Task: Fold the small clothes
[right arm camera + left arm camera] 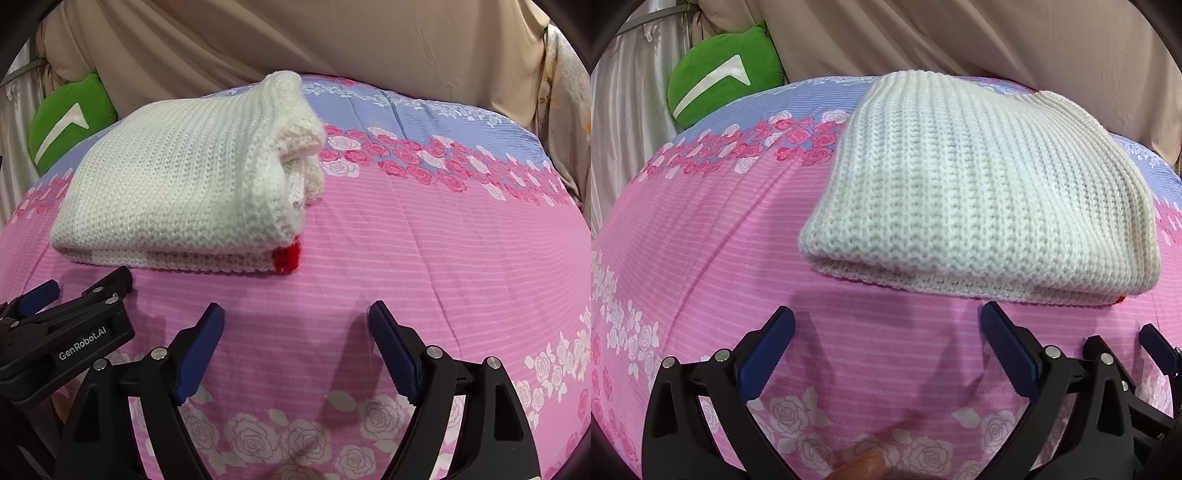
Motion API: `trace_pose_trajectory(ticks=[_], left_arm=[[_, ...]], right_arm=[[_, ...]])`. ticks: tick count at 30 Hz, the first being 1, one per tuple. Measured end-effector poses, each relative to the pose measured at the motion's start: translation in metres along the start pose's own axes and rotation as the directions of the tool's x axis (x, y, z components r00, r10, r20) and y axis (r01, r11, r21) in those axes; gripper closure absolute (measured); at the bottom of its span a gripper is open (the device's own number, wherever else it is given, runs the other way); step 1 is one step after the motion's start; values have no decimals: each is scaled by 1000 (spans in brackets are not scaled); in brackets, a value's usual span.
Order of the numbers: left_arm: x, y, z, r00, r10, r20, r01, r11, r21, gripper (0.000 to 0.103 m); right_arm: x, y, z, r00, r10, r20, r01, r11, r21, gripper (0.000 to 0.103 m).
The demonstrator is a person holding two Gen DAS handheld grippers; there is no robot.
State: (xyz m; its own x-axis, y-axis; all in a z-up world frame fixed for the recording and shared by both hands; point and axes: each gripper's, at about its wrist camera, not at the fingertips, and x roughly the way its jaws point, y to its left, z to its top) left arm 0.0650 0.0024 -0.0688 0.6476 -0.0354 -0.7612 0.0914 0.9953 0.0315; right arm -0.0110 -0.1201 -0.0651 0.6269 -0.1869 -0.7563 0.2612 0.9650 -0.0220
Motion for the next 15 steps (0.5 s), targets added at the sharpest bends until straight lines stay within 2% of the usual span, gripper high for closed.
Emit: trace_pose_trajectory(ticks=[1, 15], left_arm=[[0, 0, 0, 1000, -2, 0, 2, 1000, -3, 5], [1, 1, 0, 1000, -2, 1, 2, 1000, -6, 5]], right_arm=[[0, 0, 0, 1000, -6, -3, 6, 1000, 9, 17], [1, -2, -1, 1000, -11, -1, 11, 1000, 17, 17]])
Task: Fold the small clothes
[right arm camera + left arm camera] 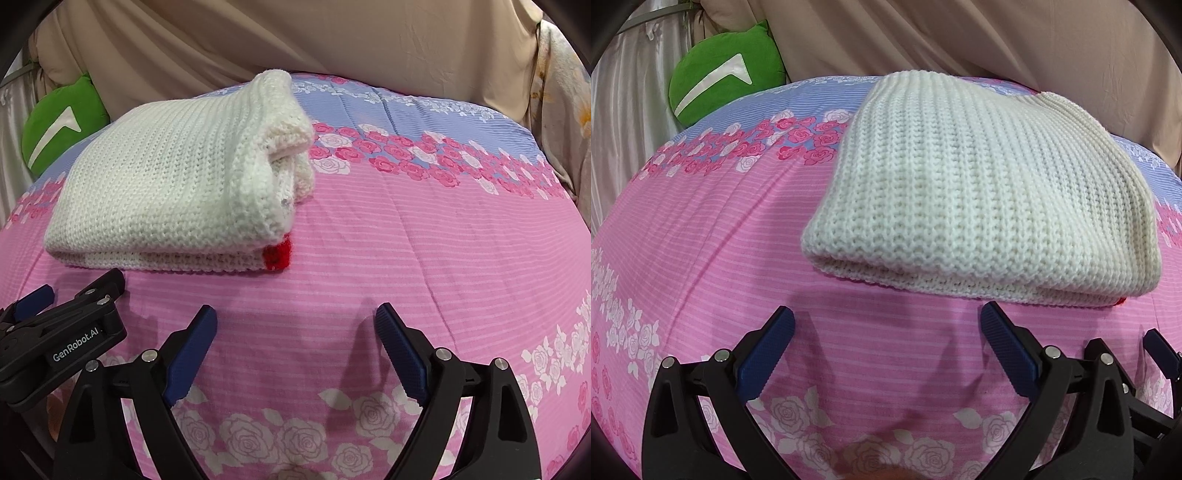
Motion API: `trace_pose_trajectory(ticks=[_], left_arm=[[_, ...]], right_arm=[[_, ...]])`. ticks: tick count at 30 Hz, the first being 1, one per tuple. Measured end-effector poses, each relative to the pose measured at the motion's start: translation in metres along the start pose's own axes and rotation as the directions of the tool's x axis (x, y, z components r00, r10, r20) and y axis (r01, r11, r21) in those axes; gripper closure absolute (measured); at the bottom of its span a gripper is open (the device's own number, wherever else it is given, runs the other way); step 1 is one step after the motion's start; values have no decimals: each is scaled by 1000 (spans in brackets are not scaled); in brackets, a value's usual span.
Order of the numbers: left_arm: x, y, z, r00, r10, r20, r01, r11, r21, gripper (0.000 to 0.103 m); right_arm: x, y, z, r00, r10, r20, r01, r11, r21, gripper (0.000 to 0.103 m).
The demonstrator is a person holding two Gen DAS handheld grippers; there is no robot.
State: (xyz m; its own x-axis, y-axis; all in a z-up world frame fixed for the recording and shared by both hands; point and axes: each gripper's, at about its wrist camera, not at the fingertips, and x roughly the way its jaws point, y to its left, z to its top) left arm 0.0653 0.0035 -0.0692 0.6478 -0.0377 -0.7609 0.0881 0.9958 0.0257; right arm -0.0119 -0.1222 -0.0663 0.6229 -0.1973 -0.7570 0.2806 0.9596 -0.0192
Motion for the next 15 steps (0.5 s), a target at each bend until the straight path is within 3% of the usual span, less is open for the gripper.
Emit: trace_pose_trajectory(ticks=[15], left_arm=[[0, 0, 0, 1000, 0, 0, 0, 1000, 1, 5]], right_arm=[[1, 2, 1, 1000, -1, -2, 1, 1000, 4, 16]])
